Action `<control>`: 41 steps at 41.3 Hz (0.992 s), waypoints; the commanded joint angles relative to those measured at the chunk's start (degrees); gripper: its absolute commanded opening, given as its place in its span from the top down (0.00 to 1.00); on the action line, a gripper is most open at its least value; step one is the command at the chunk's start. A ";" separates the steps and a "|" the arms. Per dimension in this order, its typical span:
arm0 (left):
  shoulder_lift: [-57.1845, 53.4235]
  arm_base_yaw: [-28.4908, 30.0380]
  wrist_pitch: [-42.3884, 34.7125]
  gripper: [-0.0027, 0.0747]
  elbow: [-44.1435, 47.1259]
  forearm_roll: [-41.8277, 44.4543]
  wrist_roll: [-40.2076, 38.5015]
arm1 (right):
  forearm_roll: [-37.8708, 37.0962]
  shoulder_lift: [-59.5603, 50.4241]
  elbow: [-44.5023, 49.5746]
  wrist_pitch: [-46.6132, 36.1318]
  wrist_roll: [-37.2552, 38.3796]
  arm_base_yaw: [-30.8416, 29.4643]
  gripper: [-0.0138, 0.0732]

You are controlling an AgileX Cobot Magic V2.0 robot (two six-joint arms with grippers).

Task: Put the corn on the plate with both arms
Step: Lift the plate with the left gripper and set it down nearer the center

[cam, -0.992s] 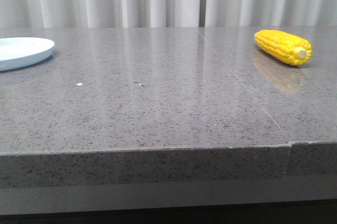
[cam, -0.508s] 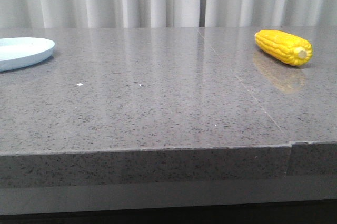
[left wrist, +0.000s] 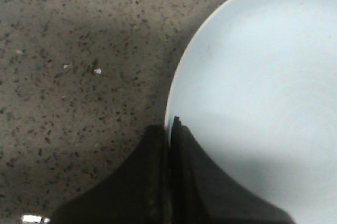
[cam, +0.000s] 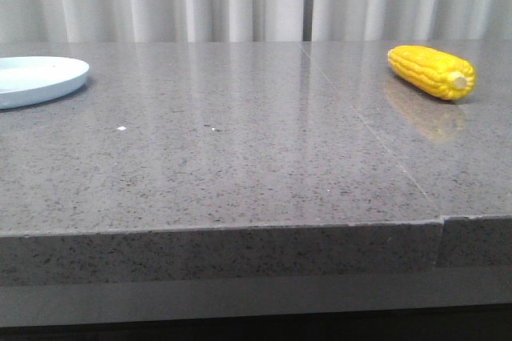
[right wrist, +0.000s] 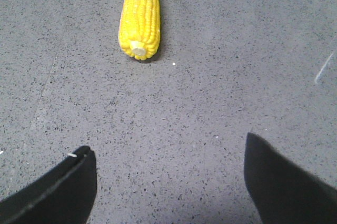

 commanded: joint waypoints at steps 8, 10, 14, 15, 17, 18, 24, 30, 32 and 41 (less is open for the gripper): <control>-10.03 -5.78 0.52 0.99 -1.79 -2.05 0.13 | -0.75 0.23 -1.91 -4.13 -0.38 -0.07 0.15; -11.19 -7.57 0.63 0.99 -1.79 -2.06 0.13 | -0.75 0.23 -1.91 -4.13 -0.38 -0.07 0.15; -12.15 -11.22 1.00 0.99 -1.79 -3.87 0.13 | -0.75 0.23 -1.91 -4.13 -0.38 -0.07 0.15; -12.15 -12.40 1.12 0.99 -1.79 -4.98 0.13 | -0.75 0.23 -1.91 -4.13 -0.38 -0.07 0.15; -12.15 -14.08 1.25 0.99 -1.79 -6.64 0.13 | -0.75 0.23 -1.91 -4.13 -0.38 -0.07 0.15; -12.04 -15.25 1.25 0.99 -1.79 -7.43 0.13 | -0.75 0.23 -1.91 -4.13 -0.38 -0.07 0.15; -11.30 -20.69 0.69 0.99 -1.79 -8.08 0.13 | -0.75 0.23 -1.91 -4.13 -0.38 -0.07 0.15; -9.26 -25.68 -0.99 0.99 -1.79 -8.08 0.13 | -0.75 0.23 -1.91 -4.13 -0.38 -0.07 0.15; -8.41 -27.16 -1.72 0.99 -1.79 -8.13 0.13 | -0.75 0.23 -1.91 -4.13 -0.38 -0.07 0.15; -5.36 -31.09 -3.30 0.99 -1.68 -8.22 0.13 | -0.75 0.23 -1.91 -4.09 -0.38 -0.07 0.15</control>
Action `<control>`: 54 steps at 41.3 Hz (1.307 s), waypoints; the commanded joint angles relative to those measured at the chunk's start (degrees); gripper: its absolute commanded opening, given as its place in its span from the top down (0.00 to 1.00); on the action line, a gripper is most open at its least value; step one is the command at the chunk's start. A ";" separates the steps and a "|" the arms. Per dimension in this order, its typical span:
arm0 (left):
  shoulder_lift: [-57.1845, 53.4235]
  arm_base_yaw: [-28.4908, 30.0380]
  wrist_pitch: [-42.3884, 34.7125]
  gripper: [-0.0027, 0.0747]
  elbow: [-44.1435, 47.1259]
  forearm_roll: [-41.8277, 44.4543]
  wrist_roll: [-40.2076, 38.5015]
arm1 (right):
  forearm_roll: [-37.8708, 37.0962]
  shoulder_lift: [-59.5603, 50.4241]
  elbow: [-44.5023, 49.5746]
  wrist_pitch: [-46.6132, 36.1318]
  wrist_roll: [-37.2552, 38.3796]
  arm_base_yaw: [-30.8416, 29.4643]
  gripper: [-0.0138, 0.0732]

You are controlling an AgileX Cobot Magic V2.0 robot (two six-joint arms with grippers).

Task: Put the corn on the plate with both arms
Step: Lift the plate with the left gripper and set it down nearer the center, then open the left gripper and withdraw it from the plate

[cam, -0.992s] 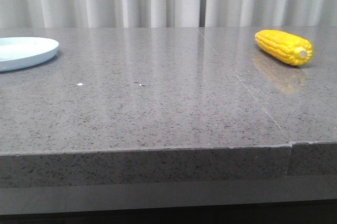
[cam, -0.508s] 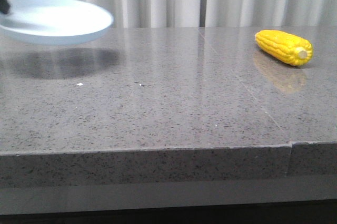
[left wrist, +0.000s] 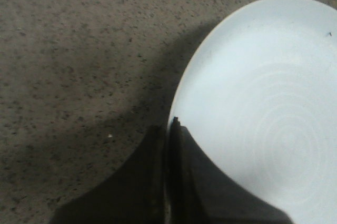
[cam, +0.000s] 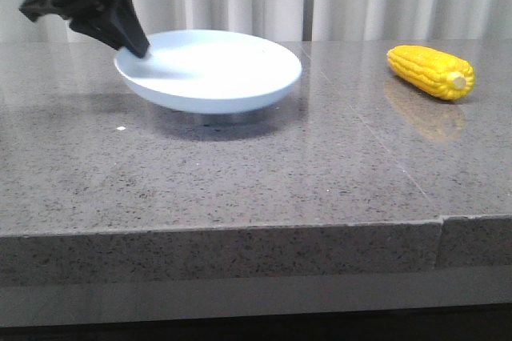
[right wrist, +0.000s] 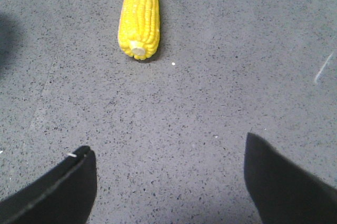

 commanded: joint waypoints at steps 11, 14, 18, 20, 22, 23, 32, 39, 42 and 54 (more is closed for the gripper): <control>0.62 -1.33 -2.93 0.96 -1.68 -2.08 -0.08 | -0.75 0.23 -1.91 -4.09 -0.29 -0.07 0.15; 0.59 -1.33 -2.79 0.87 -1.68 -2.08 -0.08 | -0.75 0.23 -1.91 -4.09 -0.29 -0.07 0.15; 0.59 -1.33 -2.70 0.68 -1.79 -2.08 -0.08 | -0.75 0.23 -1.91 -4.09 -0.29 -0.07 0.15; 0.48 -1.33 -2.40 0.58 -1.79 -2.08 -0.08 | -0.75 0.23 -1.91 -4.09 -0.29 -0.07 0.15; 0.16 -1.33 -2.11 0.48 -1.79 -1.90 -0.08 | -0.75 0.23 -1.91 -4.09 -0.29 -0.07 0.15; -0.09 -1.33 -1.95 0.45 -1.79 -1.43 -0.08 | -0.75 0.23 -1.91 -4.09 -0.29 -0.07 0.15; -6.44 -1.86 -1.72 0.38 -1.59 2.99 -0.08 | -0.75 0.23 -1.91 -4.09 -0.29 -0.07 0.15; -15.00 -6.22 -0.41 0.38 0.55 11.35 -0.08 | -0.75 0.23 -1.91 -4.09 -0.29 -0.07 0.15; -18.90 -8.89 -1.15 0.38 2.86 15.51 -0.08 | -0.75 0.23 -1.91 -4.09 -0.29 -0.07 0.15; -34.72 -12.98 -2.04 0.38 12.98 18.09 -0.08 | -0.75 0.23 -1.91 -4.09 -0.29 -0.07 0.15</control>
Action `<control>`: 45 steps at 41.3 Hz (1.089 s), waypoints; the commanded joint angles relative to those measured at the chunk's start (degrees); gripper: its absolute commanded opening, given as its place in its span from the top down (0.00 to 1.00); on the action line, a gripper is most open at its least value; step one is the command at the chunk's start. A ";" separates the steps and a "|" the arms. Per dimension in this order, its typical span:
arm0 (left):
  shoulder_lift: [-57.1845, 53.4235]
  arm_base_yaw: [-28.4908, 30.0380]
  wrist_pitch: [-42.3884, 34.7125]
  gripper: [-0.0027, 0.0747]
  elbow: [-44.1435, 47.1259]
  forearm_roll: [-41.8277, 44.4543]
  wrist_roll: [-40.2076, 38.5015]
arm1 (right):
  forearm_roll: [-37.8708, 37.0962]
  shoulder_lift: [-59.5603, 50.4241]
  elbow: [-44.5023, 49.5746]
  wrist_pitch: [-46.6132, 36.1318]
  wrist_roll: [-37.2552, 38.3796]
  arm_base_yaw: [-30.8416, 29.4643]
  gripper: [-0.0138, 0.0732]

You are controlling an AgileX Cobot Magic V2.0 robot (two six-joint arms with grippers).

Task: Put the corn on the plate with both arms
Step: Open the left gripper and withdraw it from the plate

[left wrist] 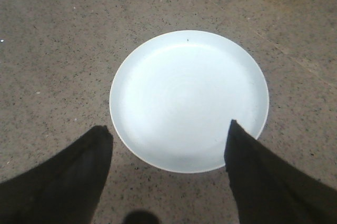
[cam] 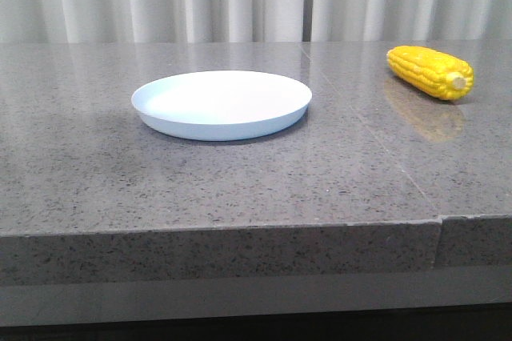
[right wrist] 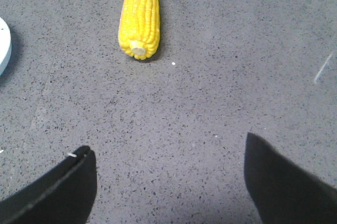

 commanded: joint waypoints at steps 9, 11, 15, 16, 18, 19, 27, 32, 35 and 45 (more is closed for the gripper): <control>-17.87 -0.53 -2.44 0.38 9.33 -0.05 -0.08 | -0.75 0.23 -1.91 -4.09 -0.29 -0.07 0.15; -20.48 -0.53 -2.40 0.38 10.94 -0.17 -0.08 | -0.75 0.23 -1.91 -4.09 -0.29 -0.07 0.15; -24.36 -0.53 -2.15 0.38 13.81 -0.82 -0.08 | -0.75 0.23 -1.91 -4.09 -0.29 -0.07 0.15; -25.03 -0.53 -2.15 0.38 14.30 -1.11 -0.08 | -0.75 0.23 -1.91 -4.09 -0.29 -0.07 0.15; -26.62 -0.53 -2.15 0.38 15.21 -1.40 -0.08 | -0.75 0.23 -1.91 -4.09 -0.29 -0.07 0.15; -27.18 -0.53 -2.15 0.38 15.54 -1.40 -0.08 | -0.75 0.23 -1.91 -4.09 -0.29 -0.07 0.15; -29.34 -0.53 -2.15 0.38 16.60 -1.54 -0.08 | -0.75 0.23 -1.91 -4.09 -0.29 -0.07 0.15; -29.34 -0.53 -2.02 0.38 16.60 -1.54 -0.08 | -0.75 0.23 -1.91 -4.80 -0.29 -0.07 0.15; -29.34 -0.53 -2.02 0.38 16.60 -1.54 -0.08 | -0.75 0.23 -1.91 -5.39 -0.29 -0.07 0.15; -29.34 -0.53 -2.02 0.38 16.60 -1.54 -0.08 | -0.88 0.81 -2.38 -5.08 -0.29 -0.07 0.15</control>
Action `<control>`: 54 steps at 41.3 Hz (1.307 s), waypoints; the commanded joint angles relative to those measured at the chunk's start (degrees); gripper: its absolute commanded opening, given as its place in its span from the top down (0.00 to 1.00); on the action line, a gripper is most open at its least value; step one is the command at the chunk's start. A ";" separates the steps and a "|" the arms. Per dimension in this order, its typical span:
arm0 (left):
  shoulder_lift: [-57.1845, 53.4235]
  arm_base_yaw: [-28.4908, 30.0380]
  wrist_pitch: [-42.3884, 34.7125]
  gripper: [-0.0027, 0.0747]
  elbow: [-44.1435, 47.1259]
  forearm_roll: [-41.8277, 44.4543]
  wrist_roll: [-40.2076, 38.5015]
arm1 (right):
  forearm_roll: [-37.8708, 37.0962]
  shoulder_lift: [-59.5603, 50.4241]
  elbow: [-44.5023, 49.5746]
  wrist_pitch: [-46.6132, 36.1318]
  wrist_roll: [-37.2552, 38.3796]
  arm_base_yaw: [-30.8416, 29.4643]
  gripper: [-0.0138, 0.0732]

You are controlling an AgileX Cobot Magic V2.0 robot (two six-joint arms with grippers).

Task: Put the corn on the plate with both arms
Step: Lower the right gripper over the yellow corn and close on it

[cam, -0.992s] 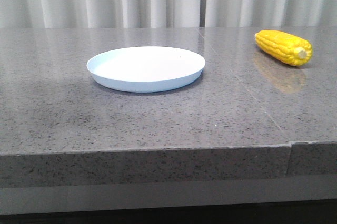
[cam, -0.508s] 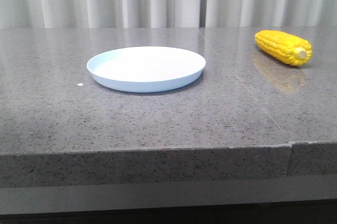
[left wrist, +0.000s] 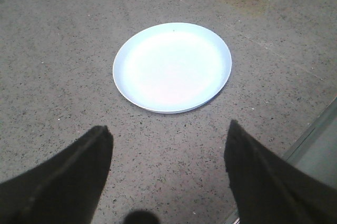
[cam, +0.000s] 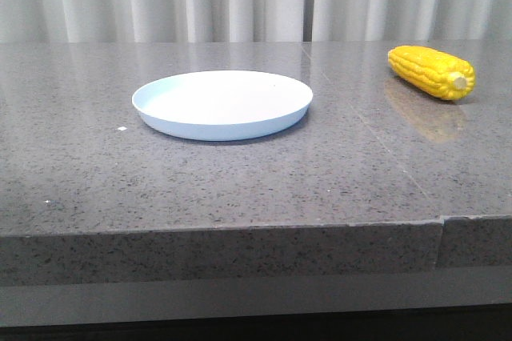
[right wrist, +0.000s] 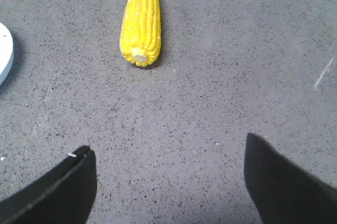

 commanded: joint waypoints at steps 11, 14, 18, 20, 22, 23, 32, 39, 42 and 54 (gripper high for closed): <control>-0.26 -0.43 -3.61 0.38 -1.49 -1.19 -0.08 | -0.88 11.33 -10.78 3.36 -0.55 -0.07 0.09; -0.26 -0.43 -3.61 0.38 -1.49 -1.19 -0.08 | -0.41 15.39 -14.22 5.24 -0.81 -0.07 0.09; -0.26 -0.43 -3.61 0.39 -1.49 -1.19 -0.08 | 0.69 21.22 -18.79 6.50 -0.86 -0.07 0.09; -0.26 -0.43 -3.61 0.39 -1.49 -1.19 -0.08 | 1.55 24.20 -21.82 7.25 -0.86 -0.07 0.09; -0.26 -0.43 -3.61 0.39 -1.49 -1.19 -0.08 | 2.14 26.77 -24.21 8.24 -0.94 -0.03 0.09; -0.26 -0.43 -3.61 0.39 -1.49 -1.19 -0.08 | 2.39 28.53 -25.88 8.69 -1.01 0.03 0.09; -0.26 -0.43 -3.61 0.39 -1.49 -1.19 -0.08 | 2.67 41.87 -38.11 12.00 -3.49 2.60 0.09; -0.26 -0.43 -3.61 0.39 -1.49 -1.19 -0.08 | 2.67 50.87 -47.03 12.94 -4.16 3.49 0.09; -0.26 -0.43 -3.61 0.39 -1.49 -1.19 -0.08 | 2.67 54.91 -50.66 13.22 -4.16 3.49 0.09; -0.26 -0.43 -3.61 0.39 -1.49 -1.19 -0.08 | 0.40 66.70 -59.61 13.35 -4.16 3.49 0.09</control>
